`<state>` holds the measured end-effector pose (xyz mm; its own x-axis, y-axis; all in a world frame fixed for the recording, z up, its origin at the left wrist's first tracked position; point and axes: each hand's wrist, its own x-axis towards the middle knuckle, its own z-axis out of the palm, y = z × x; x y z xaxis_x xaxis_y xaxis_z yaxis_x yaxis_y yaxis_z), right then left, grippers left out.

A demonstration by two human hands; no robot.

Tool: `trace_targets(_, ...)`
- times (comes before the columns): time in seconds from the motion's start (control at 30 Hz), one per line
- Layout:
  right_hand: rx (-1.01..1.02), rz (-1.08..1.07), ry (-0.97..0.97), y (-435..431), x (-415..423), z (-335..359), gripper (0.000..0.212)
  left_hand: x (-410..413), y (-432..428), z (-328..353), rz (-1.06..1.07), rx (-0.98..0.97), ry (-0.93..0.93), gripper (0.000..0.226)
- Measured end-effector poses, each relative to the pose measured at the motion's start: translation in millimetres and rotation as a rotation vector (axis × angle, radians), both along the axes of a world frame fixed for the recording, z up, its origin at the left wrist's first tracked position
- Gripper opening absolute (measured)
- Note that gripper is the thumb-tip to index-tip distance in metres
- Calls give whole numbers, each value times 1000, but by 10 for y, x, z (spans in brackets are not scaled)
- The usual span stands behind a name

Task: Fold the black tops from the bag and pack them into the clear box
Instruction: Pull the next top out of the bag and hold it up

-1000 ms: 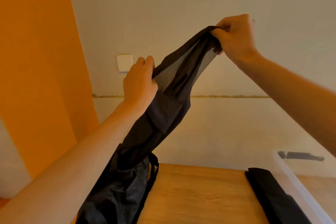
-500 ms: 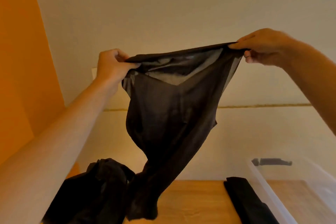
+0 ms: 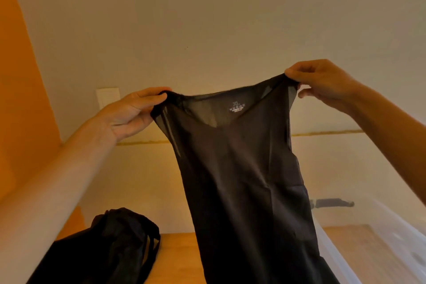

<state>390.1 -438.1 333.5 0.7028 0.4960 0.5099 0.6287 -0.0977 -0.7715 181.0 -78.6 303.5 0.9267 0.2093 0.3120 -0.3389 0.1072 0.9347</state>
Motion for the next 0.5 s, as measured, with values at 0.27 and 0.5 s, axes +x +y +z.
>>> trace_targets(0.27,71,104,201,25,100,-241,20,-61,-60,-361,299,87,-195,36)
trace_targets(0.5,-214,-43,-92,217,32,-475,26,-103,-91,-483,395,63,-316,27)
